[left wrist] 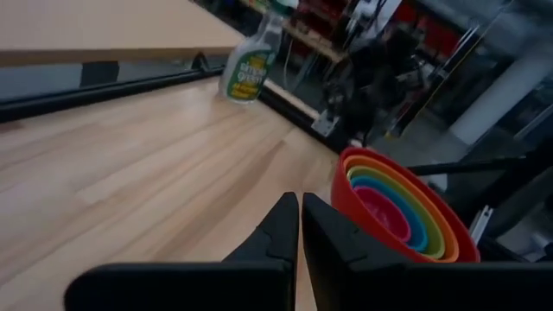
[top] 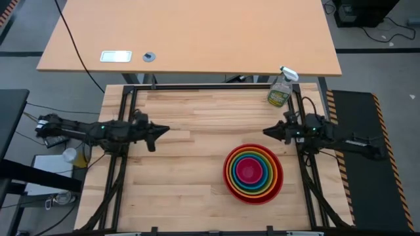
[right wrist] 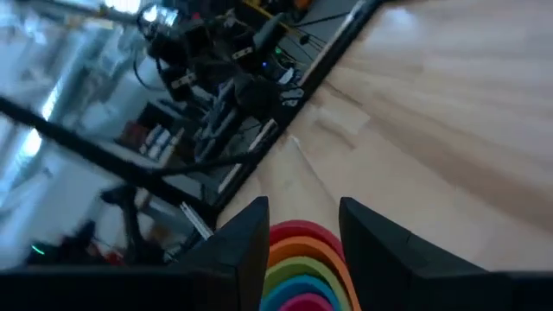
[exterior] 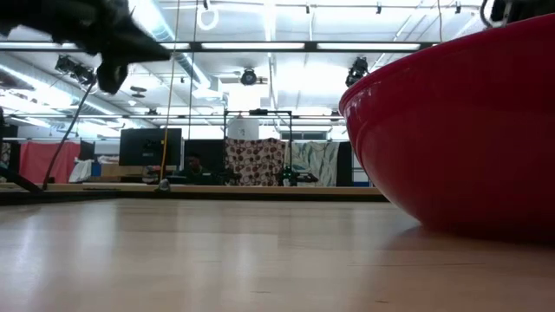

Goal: Nest bowls inside each other
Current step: Return to Home Position

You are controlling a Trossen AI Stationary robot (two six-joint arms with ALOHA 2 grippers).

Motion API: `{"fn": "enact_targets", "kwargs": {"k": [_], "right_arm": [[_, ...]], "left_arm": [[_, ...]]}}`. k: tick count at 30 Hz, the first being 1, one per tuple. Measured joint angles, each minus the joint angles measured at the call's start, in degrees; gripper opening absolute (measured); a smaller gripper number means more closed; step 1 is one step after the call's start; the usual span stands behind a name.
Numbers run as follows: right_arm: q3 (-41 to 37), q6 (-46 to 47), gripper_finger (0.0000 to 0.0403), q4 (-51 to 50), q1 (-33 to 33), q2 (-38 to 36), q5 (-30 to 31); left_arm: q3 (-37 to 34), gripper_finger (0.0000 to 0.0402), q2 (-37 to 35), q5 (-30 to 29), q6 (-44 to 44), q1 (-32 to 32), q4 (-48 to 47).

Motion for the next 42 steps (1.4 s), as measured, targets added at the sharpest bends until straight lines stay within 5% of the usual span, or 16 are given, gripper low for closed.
{"fn": "enact_targets", "kwargs": {"k": [10, 17, 28, 34, 42], "right_arm": [[-6.57, 15.86, 0.0148, 3.57, -0.02, -1.50, 10.09], [-7.41, 12.95, 0.0148, 4.13, 0.00, -0.93, 6.66], [-7.38, -2.02, 0.0148, 3.79, -0.02, -0.82, 11.59], [-7.36, -26.71, 0.0148, 3.89, 0.00, -0.82, 6.47], [-7.36, -31.32, 0.0148, 4.88, 0.00, -0.82, 3.40]], "left_arm": [[-14.42, 0.0020, -17.88, 2.34, 0.61, 0.00, 3.56], [-20.01, 0.0020, -23.44, 2.94, 0.43, 0.00, 3.79], [-21.59, 0.0005, -24.10, 2.82, 2.61, 2.09, 5.43], [-21.57, 0.0004, -24.04, -0.42, 3.45, 3.65, 5.47], [-21.57, 0.0013, -24.01, -0.46, 23.20, 3.70, 5.45]]}}
